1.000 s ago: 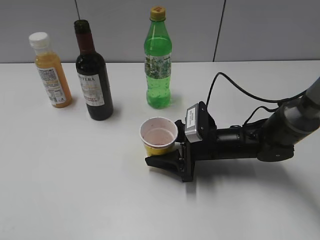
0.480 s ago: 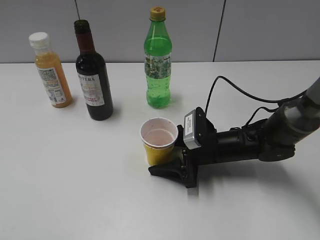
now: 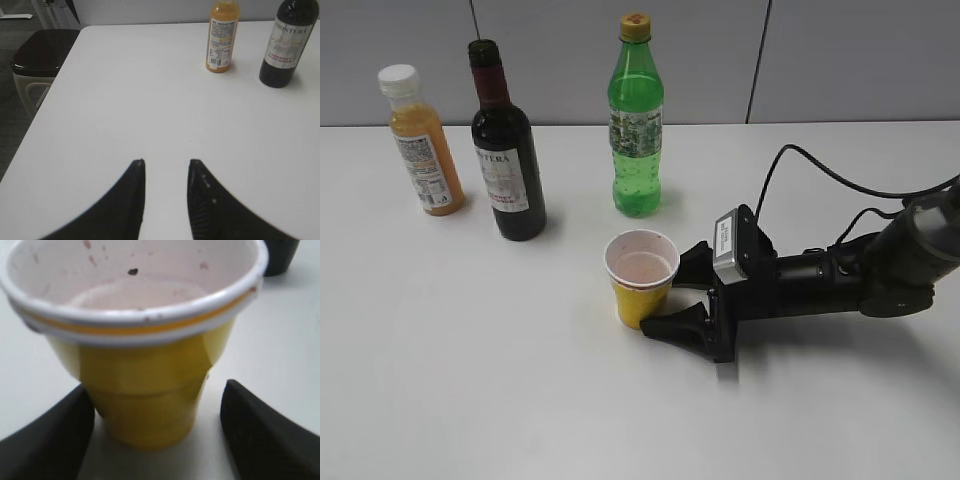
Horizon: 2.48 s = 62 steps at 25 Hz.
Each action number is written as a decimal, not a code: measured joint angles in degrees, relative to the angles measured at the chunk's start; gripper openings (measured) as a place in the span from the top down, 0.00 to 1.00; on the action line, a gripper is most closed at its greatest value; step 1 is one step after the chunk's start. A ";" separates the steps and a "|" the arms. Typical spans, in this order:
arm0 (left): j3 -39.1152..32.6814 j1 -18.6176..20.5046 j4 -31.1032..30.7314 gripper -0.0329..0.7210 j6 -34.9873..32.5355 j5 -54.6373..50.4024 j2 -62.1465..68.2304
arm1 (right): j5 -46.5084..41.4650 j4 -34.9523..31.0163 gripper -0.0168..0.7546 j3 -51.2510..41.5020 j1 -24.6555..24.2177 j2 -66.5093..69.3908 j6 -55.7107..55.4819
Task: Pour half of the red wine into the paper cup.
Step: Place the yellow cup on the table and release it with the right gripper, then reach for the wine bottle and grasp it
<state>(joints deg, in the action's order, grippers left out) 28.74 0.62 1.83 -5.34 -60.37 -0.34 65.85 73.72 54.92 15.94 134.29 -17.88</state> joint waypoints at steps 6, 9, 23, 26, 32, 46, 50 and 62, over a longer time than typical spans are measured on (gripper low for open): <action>0.00 0.00 0.00 0.65 0.00 0.00 0.00 | 2.14 6.35 0.21 0.00 -2.82 0.00 -2.15; 0.00 0.00 0.00 0.65 0.00 0.00 0.00 | 2.35 8.90 0.21 0.00 -4.30 -1.08 -3.46; 0.00 0.00 0.00 0.65 0.00 0.00 0.00 | -28.64 20.27 0.21 -0.16 -12.36 -20.93 -25.08; 0.00 0.00 0.00 0.65 0.00 0.00 0.00 | -35.19 21.34 0.21 -0.16 -12.36 -30.33 -32.00; 0.00 0.00 0.00 0.65 0.00 0.00 0.00 | -56.01 21.60 0.21 -0.16 -12.36 -52.39 -42.89; 0.00 0.00 0.00 0.65 0.00 0.00 0.00 | -122.91 -10.90 0.21 -0.20 -12.49 -81.86 10.02; 0.00 0.00 0.00 0.65 0.00 0.00 0.00 | -132.30 -39.82 0.21 -1.24 -12.55 -91.51 15.86; 0.00 0.00 0.00 0.65 0.00 0.00 0.00 | -125.94 -77.25 0.21 -24.22 -12.55 -132.09 24.43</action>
<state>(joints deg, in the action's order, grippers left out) 28.74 0.62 1.83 -5.34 -60.37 -0.34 -60.09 -3.53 30.70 3.39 2.20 6.55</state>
